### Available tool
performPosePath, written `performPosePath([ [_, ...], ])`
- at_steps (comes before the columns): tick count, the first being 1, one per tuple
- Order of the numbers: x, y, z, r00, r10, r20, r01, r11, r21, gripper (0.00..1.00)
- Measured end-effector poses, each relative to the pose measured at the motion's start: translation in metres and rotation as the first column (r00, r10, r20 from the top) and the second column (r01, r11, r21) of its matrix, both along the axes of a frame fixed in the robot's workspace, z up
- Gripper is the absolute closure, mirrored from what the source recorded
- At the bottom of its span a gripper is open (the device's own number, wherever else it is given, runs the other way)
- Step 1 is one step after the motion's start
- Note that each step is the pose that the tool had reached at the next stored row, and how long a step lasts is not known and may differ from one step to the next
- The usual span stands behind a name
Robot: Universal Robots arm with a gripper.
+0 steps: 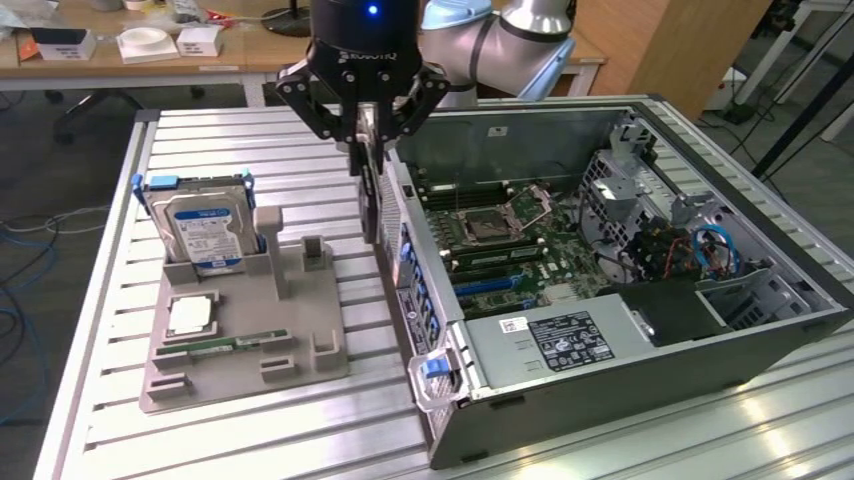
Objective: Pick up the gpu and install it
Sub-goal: 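Pick up the gpu and move the gpu toward the slot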
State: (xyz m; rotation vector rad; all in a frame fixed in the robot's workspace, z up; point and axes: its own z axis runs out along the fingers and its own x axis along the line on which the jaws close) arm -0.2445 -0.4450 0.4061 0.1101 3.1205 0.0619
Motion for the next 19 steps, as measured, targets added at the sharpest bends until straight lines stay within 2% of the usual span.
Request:
performPosePath([
  [19,0.028,0.0,0.0,1.0,0.004,0.0,-0.004,1.0,0.0,0.74],
])
